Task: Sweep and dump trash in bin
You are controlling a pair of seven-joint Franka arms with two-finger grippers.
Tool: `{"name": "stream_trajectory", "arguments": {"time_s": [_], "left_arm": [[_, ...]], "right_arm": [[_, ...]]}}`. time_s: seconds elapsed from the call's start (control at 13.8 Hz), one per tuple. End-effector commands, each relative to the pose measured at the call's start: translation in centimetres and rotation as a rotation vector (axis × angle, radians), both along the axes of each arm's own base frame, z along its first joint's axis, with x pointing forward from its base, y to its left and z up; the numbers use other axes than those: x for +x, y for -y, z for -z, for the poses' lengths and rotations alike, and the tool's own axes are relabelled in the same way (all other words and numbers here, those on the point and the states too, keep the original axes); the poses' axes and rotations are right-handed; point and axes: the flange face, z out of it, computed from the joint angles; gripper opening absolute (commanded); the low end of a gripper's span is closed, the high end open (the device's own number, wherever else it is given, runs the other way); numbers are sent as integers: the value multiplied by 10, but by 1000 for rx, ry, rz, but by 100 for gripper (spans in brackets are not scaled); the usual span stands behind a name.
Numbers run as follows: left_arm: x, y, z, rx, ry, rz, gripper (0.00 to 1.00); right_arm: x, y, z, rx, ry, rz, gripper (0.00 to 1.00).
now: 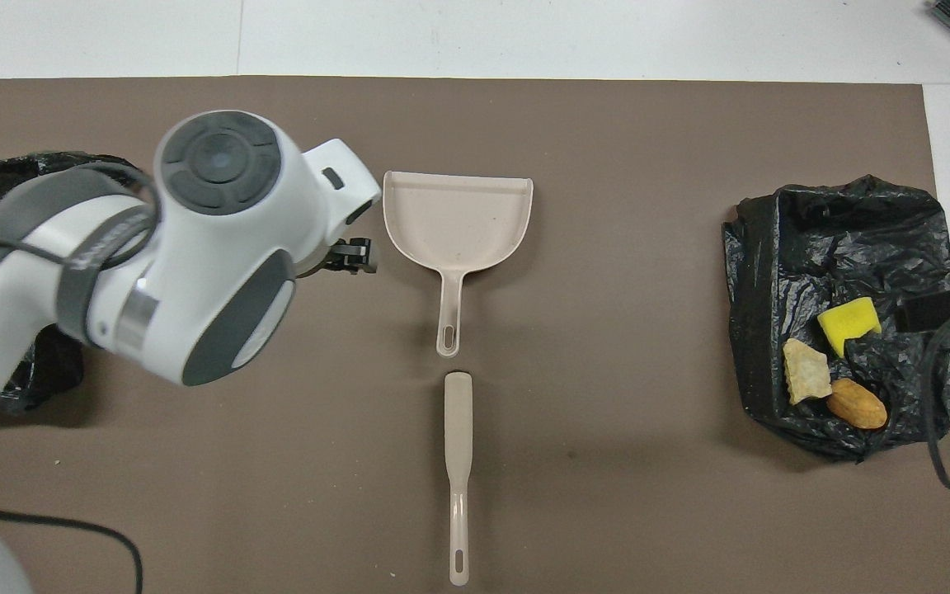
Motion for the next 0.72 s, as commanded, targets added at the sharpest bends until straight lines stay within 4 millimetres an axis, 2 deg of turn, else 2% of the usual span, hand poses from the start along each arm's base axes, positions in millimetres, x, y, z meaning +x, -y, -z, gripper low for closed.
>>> {"name": "stream_trajectory", "arguments": {"time_s": [0.0,0.14,0.29,0.43,0.51,0.65], "left_arm": [[-37,-66,-32,20,-56,-22,100],[-45,-102,-67,-1,-46,6,100],[-51,-152,-101,-8,-62,82,100],[-54,-194,-146,-14,-53,141,100],[-54,-208,-163,-16,-43,141,100],[-52,-216,-184,-22,-19,135,100]], "right_arm": [[-3,1,-4,-1,4,-7,100],[-3,1,-4,-1,4,-7,100],[-3,1,-4,-1,4,-5,100],[-3,1,-4,-1,4,-7,100],[-3,1,-4,-1,4,-7,100],[-3,1,-4,-1,4,-5,100]]}}
